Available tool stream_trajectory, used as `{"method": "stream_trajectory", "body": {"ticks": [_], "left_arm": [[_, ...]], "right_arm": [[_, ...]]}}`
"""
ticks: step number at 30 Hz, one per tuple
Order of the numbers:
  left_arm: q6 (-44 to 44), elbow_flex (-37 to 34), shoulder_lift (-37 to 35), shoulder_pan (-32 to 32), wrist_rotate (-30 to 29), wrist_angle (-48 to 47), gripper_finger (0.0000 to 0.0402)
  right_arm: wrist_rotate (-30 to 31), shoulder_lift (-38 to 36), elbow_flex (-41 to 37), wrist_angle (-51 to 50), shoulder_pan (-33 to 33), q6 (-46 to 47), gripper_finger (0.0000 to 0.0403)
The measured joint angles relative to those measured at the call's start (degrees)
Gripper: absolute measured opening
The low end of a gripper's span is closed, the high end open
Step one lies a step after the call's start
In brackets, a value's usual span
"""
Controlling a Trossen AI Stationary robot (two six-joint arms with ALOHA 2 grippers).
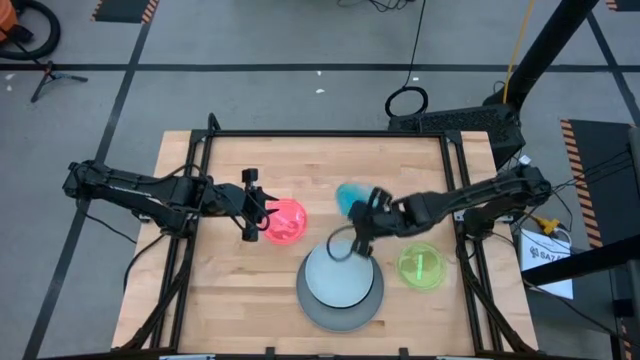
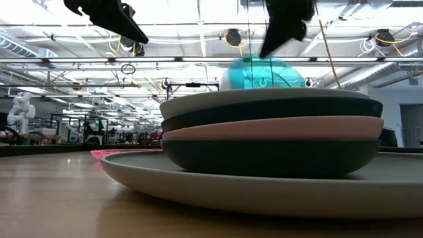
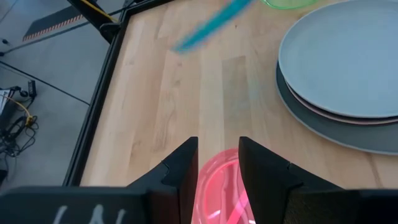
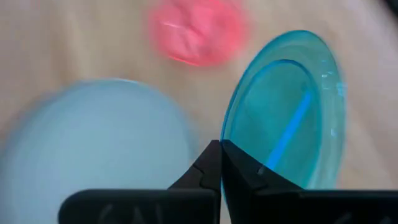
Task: Stack plastic plates
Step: Stack the blue plate on top of the light blue plate, then stack the pink plate on top of the blue plate
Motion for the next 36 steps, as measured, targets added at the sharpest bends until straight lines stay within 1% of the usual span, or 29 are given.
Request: {"method": "stream_trajectory", "body": {"ticks": [3, 5, 9, 14, 19, 28, 32, 36], "left_arm": [[-0.56, 0.0, 0.0, 0.0, 0.0, 0.0, 0.0122], [-0.81, 0.0, 0.0, 0.0, 0.0, -0.04, 0.0122], [-1.33, 0.0, 0.0, 0.0, 0.0, -0.04, 0.0122], [-1.63, 0.02, 0.0, 0.0, 0.0, 0.0, 0.0122], [-2.02, 0.02, 0.0, 0.0, 0.0, 0.04, 0.0122], [-3.3, 0.02, 0.0, 0.0, 0.0, 0.04, 0.0122], [-3.78, 0.02, 0.0, 0.0, 0.0, 0.04, 0.0122], [-4.56, 0.02, 0.0, 0.0, 0.0, 0.04, 0.0122]], "right_arm": [[-4.92, 0.0, 0.21, 7.21, 3.02, -3.57, 0.0], [-7.95, 0.06, 0.21, 10.16, 4.88, -4.15, 0.0], [-11.21, 0.69, 0.21, 10.89, 7.48, -2.47, 0.0], [-11.72, 2.16, 0.21, 11.08, 10.15, -0.73, 0.0], [-11.65, 4.58, 0.19, 11.36, 11.05, -0.49, 0.0004], [-16.2, 8.95, 0.12, 11.53, 11.02, -0.45, 0.0052], [-16.17, 9.05, 0.12, 11.53, 11.02, -0.45, 0.0075], [-16.05, 8.59, 0.12, 11.5, 11.0, -1.08, 0.0088]]}}
